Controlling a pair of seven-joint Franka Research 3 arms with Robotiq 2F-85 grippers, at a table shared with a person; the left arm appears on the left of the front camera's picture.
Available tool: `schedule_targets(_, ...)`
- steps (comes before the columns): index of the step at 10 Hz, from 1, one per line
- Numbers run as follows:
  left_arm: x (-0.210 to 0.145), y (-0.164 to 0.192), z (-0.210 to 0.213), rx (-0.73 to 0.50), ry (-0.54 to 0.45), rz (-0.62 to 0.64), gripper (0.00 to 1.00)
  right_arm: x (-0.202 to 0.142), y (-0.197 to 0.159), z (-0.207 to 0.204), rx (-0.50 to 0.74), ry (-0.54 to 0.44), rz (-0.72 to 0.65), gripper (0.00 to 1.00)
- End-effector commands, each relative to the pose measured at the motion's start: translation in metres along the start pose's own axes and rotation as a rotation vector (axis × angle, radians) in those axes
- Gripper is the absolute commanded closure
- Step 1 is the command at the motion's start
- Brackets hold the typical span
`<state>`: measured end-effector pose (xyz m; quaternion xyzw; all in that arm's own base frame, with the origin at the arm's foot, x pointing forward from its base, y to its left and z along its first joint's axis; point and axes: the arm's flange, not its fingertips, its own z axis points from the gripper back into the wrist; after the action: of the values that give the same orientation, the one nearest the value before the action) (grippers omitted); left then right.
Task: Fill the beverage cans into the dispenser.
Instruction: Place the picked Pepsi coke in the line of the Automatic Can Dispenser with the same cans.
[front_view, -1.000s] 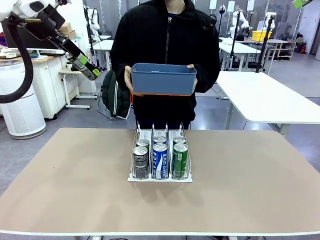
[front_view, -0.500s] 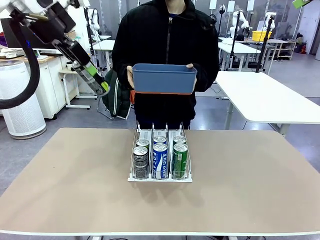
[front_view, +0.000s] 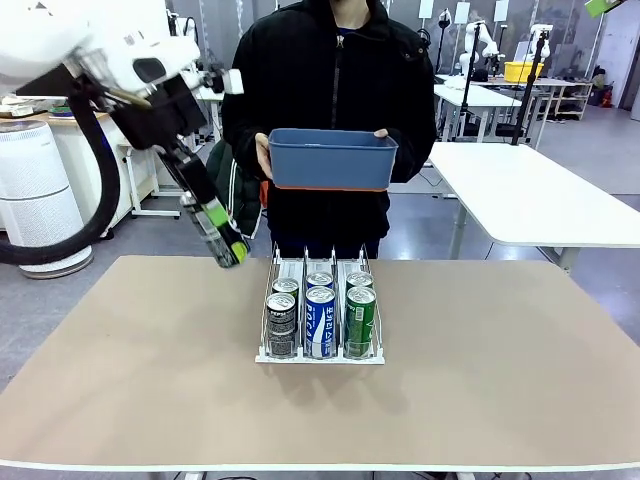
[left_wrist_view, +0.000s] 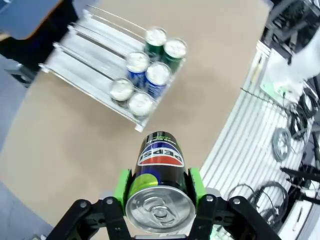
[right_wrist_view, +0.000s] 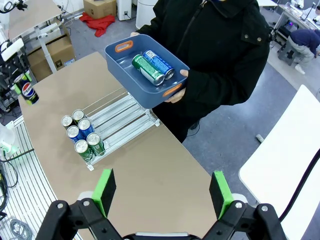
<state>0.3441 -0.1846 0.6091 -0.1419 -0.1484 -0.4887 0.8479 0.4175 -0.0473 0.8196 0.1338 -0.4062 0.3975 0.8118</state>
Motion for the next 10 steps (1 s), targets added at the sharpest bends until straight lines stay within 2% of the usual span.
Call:
schedule_targets(1,0.000,-0.002,-0.006,-0.062,0.021,-0.054,0.42,-0.001,0.000,-0.001,-0.004,-0.002,-0.002,0.00)
schedule_targets(3,0.001,0.006,0.000,-0.044,0.001,-0.115,0.42,-0.001,0.000,-0.001,-0.004,-0.002,-0.002,0.00)
schedule_targets(4,0.003,-0.007,-0.016,-0.045,0.030,-0.037,0.42,-0.001,0.000,-0.001,-0.004,-0.002,-0.002,0.00)
schedule_targets(7,0.003,-0.005,-0.014,-0.045,0.027,-0.059,0.42,-0.001,0.000,-0.001,-0.004,-0.002,-0.002,0.00)
schedule_targets(10,0.022,-0.016,-0.050,0.053,0.110,-0.090,0.42,-0.001,0.000,-0.001,-0.004,-0.002,-0.002,0.00)
